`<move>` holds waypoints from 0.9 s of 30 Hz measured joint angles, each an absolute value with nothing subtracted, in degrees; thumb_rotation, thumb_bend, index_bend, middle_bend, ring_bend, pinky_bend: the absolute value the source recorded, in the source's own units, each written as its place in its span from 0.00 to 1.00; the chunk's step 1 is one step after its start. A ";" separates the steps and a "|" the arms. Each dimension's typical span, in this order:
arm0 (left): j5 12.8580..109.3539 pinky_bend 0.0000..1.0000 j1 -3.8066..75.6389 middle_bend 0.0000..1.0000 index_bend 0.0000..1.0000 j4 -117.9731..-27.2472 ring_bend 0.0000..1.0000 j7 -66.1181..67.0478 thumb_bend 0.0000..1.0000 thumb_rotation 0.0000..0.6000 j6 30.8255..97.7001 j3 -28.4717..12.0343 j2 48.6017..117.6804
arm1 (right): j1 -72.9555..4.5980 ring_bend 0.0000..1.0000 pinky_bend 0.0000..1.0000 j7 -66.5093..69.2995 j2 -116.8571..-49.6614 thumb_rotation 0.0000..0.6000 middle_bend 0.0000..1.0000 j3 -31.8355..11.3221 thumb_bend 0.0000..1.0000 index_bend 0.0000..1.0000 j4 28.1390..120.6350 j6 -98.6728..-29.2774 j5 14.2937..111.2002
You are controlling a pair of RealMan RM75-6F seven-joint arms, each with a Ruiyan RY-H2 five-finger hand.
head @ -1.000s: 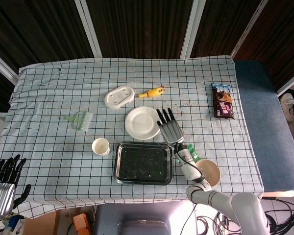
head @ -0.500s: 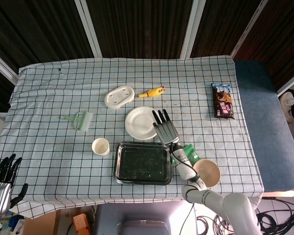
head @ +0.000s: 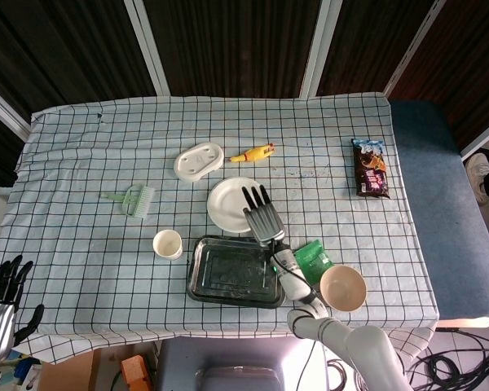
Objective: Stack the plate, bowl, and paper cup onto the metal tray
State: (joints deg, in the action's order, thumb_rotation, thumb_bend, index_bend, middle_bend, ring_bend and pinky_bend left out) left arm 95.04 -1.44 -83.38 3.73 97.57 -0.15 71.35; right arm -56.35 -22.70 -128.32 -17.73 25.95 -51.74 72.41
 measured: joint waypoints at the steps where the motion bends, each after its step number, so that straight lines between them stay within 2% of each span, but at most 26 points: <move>1: 95.06 0.01 -1.47 0.00 0.00 -83.35 0.00 3.68 0.34 1.00 97.64 -0.14 71.34 | -56.47 0.00 0.00 -22.45 -128.50 1.00 0.00 -17.74 0.20 0.53 25.66 -51.77 72.45; 14: 95.47 0.01 -1.52 0.00 0.00 -83.21 0.00 3.65 0.34 1.00 97.80 0.00 71.46 | -56.12 0.00 0.00 -19.58 -127.72 1.00 0.01 -16.81 0.32 0.68 25.13 -55.29 74.31; 22: 95.64 0.01 -1.42 0.00 0.00 -83.16 0.00 3.99 0.34 1.00 97.65 0.04 71.56 | -54.19 0.00 0.00 -18.84 -124.19 1.00 0.02 -14.69 0.44 0.68 28.66 -59.19 76.94; 27: 95.84 0.01 -1.37 0.00 0.00 -83.22 0.00 4.22 0.34 1.00 97.59 0.15 71.62 | -52.94 0.00 0.00 -18.63 -121.87 1.00 0.02 -13.63 0.46 0.68 32.21 -61.41 78.32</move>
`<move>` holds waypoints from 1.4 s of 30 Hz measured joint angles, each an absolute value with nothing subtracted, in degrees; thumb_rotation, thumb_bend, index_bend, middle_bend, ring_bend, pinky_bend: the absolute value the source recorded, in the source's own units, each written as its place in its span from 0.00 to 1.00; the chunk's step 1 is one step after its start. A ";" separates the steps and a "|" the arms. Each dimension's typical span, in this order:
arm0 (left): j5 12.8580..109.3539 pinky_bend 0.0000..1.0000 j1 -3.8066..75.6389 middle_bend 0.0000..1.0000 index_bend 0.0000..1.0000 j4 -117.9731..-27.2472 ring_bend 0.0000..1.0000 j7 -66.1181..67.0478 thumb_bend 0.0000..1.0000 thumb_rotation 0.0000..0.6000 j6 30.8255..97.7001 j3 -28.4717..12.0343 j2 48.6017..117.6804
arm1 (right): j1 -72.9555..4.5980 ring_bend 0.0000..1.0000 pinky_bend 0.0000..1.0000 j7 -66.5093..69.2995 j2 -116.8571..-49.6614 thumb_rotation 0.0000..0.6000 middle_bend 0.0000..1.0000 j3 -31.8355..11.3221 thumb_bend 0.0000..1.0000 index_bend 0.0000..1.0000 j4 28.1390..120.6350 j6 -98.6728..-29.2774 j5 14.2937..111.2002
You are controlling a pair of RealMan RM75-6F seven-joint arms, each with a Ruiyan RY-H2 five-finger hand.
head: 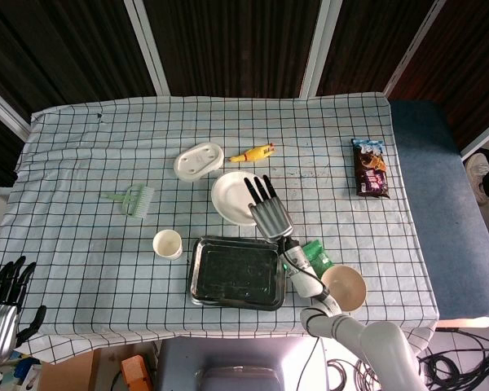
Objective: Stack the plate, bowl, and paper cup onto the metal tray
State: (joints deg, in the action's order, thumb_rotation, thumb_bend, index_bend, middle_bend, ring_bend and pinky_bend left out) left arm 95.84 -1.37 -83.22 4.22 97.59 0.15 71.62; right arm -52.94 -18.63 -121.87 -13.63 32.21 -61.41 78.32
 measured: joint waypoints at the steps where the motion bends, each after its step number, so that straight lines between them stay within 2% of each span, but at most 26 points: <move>1: 95.84 0.01 -1.37 0.00 0.00 -83.22 0.00 4.21 0.34 1.00 97.59 0.15 71.61 | -52.70 0.00 0.00 -18.53 -121.43 1.00 0.02 -13.36 0.46 0.68 33.02 -61.95 78.69; 12: 95.88 0.01 -1.33 0.00 0.00 -83.34 0.00 4.19 0.34 1.00 97.48 0.19 71.51 | -47.50 0.00 0.00 -18.90 -113.31 1.00 0.02 -6.45 0.46 0.67 50.91 -67.90 85.07; 24: 96.21 0.01 -1.38 0.00 0.00 -83.42 0.00 4.24 0.34 1.00 97.58 0.40 71.51 | -41.68 0.00 0.00 -29.74 -104.21 1.00 0.02 4.30 0.45 0.65 72.13 -67.58 91.67; 29: 96.38 0.01 -1.44 0.00 0.00 -83.41 0.00 4.08 0.34 1.00 97.75 0.47 71.47 | -40.49 0.00 0.00 -32.94 -103.56 1.00 0.02 5.02 0.45 0.64 72.83 -66.51 92.55; 42: 96.45 0.01 -1.41 0.00 0.00 -83.44 0.00 3.99 0.34 1.00 97.69 0.50 71.39 | -39.14 0.00 0.00 -37.65 -103.57 1.00 0.02 3.48 0.45 0.63 71.13 -64.99 93.31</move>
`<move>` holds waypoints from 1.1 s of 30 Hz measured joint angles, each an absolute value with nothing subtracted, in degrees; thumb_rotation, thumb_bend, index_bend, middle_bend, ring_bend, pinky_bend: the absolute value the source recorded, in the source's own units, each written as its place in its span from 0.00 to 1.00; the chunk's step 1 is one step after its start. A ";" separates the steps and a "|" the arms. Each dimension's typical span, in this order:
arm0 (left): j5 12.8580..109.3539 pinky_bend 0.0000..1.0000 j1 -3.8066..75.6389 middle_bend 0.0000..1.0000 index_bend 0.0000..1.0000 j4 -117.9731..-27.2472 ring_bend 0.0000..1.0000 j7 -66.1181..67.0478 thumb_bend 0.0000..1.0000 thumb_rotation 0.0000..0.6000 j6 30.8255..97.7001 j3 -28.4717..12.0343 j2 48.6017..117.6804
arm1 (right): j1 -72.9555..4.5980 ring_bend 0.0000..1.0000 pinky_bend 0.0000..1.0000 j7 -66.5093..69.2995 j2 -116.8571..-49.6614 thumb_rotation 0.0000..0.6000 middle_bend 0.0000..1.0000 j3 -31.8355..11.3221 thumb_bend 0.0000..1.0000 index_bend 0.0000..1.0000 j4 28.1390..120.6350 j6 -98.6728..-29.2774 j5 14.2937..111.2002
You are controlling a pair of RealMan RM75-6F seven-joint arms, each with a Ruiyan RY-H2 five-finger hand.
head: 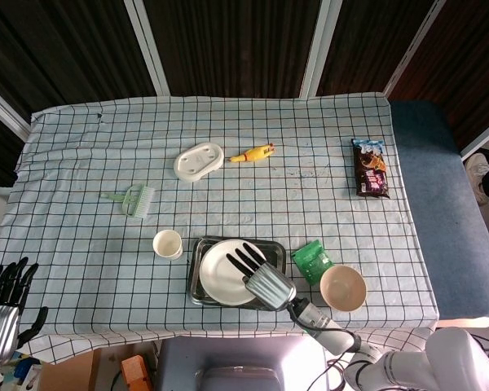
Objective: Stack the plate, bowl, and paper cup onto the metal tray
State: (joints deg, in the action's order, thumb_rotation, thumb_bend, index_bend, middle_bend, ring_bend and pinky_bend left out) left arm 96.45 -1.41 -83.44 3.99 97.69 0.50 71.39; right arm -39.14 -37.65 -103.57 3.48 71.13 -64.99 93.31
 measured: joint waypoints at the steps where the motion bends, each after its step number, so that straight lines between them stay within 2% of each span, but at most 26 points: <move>1: 96.44 0.01 -1.40 0.00 0.00 -83.46 0.00 4.01 0.34 1.00 97.66 0.50 71.39 | -39.07 0.00 0.00 -37.78 -103.56 1.00 0.02 3.44 0.45 0.62 71.06 -64.84 93.33; 4: 96.45 0.01 -1.39 0.00 0.00 -83.50 0.00 4.03 0.34 1.00 97.61 0.52 71.39 | -38.91 0.00 0.00 -38.28 -103.58 1.00 0.02 3.17 0.46 0.57 71.00 -64.20 93.17; 8: 96.40 0.01 -1.39 0.00 0.00 -83.53 0.00 3.97 0.34 1.00 97.64 0.49 71.33 | -38.71 0.00 0.00 -38.90 -103.36 1.00 0.01 2.84 0.45 0.37 71.19 -63.53 93.01; 9: 96.36 0.01 -1.39 0.00 0.00 -83.54 0.00 3.95 0.34 1.00 97.60 0.48 71.32 | -38.61 0.00 0.00 -39.24 -103.24 1.00 0.00 2.71 0.43 0.32 71.36 -63.43 92.84; 11: 96.38 0.01 -1.39 0.00 0.00 -83.54 0.00 3.92 0.34 1.00 97.60 0.49 71.31 | -38.37 0.00 0.00 -40.04 -102.99 1.00 0.00 2.45 0.31 0.22 71.79 -63.23 92.37; 14: 96.49 0.01 -1.35 0.00 0.00 -83.51 0.00 3.92 0.34 1.00 97.57 0.52 71.34 | -37.92 0.00 0.00 -41.31 -102.38 1.00 0.00 1.94 0.20 0.13 73.34 -62.66 91.19; 20: 96.73 0.01 -1.22 0.00 0.00 -83.57 0.00 4.62 0.34 1.00 97.33 0.63 71.57 | -37.79 0.00 0.00 -41.91 -101.60 1.00 0.00 1.02 0.11 0.10 76.46 -61.50 90.40; 33: 97.17 0.01 -0.83 0.00 0.00 -83.68 0.00 4.39 0.34 1.00 96.88 0.83 71.53 | -37.91 0.00 0.00 -45.31 -101.36 1.00 0.00 -0.46 0.05 0.08 80.46 -59.78 88.82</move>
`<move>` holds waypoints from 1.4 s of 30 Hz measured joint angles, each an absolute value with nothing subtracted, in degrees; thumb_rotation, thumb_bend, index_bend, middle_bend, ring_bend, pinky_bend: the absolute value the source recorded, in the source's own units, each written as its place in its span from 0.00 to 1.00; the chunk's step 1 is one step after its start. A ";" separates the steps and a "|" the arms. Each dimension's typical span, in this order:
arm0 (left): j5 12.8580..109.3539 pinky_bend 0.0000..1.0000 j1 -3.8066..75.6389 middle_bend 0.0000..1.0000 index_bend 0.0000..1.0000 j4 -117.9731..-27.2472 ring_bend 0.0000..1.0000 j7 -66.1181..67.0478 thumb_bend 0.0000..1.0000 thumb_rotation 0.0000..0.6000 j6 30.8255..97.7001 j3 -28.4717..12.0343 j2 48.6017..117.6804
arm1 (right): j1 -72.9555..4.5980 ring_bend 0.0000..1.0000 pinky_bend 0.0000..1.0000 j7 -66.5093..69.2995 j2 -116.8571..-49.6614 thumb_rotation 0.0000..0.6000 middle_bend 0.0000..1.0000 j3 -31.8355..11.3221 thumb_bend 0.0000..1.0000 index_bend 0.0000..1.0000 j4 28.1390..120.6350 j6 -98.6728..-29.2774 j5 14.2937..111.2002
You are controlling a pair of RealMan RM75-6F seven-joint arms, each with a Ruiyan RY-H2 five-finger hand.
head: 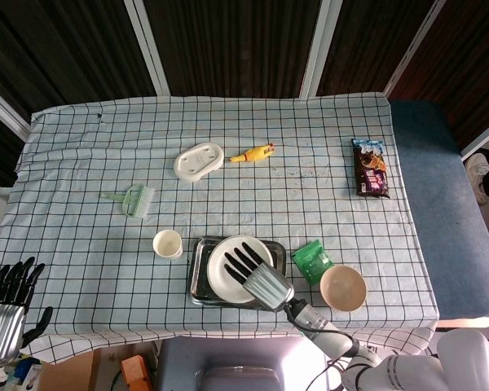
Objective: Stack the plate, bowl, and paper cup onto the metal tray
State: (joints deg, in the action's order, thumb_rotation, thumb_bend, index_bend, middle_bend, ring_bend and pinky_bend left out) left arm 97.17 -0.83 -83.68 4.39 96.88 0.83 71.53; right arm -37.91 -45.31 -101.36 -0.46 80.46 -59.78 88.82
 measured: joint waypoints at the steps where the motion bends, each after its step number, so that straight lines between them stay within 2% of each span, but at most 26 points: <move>1: 97.16 0.01 -0.85 0.00 0.00 -83.70 0.00 4.35 0.34 1.00 96.94 0.82 71.51 | -37.93 0.00 0.00 -45.47 -101.47 1.00 0.00 -0.69 0.05 0.07 80.84 -59.35 88.14; 8: 96.99 0.02 -0.80 0.00 0.00 -83.69 0.00 3.83 0.34 1.00 96.85 0.81 71.26 | -37.84 0.00 0.00 -45.65 -101.04 1.00 0.00 -1.82 0.04 0.04 86.58 -55.95 82.28; 13: 97.18 0.01 -0.86 0.00 0.00 -83.64 0.00 3.74 0.34 1.00 97.11 0.87 71.29 | -38.06 0.00 0.00 -45.25 -98.07 1.00 0.00 -2.85 0.03 0.00 94.05 -52.61 74.95; 16: 97.31 0.01 -0.85 0.00 0.00 -83.65 0.00 3.91 0.34 1.00 97.08 0.95 71.34 | -38.40 0.00 0.00 -45.57 -95.27 1.00 0.00 -3.44 0.03 0.01 98.81 -51.64 71.04; 19: 97.34 0.01 -0.87 0.00 0.00 -83.65 0.00 3.92 0.34 1.00 97.14 0.96 71.35 | -38.30 0.00 0.00 -45.33 -92.79 1.00 0.00 -3.54 0.03 0.03 101.48 -52.57 71.28; 26: 97.20 0.01 -0.94 0.00 0.00 -83.72 0.00 3.84 0.34 1.00 97.22 0.93 71.27 | -35.78 0.00 0.00 -41.15 -86.40 1.00 0.00 -0.84 0.03 0.14 104.20 -59.10 82.09; 32: 96.84 0.01 -0.83 0.00 0.00 -83.90 0.00 4.14 0.34 1.00 96.73 0.88 71.26 | -29.74 0.00 0.00 -36.07 -76.12 1.00 0.00 6.02 0.03 0.21 104.14 -70.05 94.63; 37: 96.50 0.02 -0.75 0.00 0.00 -84.02 0.00 4.33 0.34 1.00 96.50 0.72 71.29 | -23.87 0.00 0.00 -29.73 -71.28 1.00 0.00 10.69 0.03 0.27 98.22 -78.25 99.76; 42: 96.18 0.01 -0.63 0.00 0.00 -84.00 0.00 4.49 0.34 1.00 96.40 0.45 71.32 | -19.61 0.00 0.00 -22.21 -70.61 1.00 0.00 13.21 0.03 0.29 89.54 -81.01 101.09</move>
State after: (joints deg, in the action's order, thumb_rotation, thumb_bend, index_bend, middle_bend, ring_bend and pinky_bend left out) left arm 96.18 -0.63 -84.00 4.49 96.40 0.45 71.32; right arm -19.61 -22.21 -70.61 13.21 89.54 -81.01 101.09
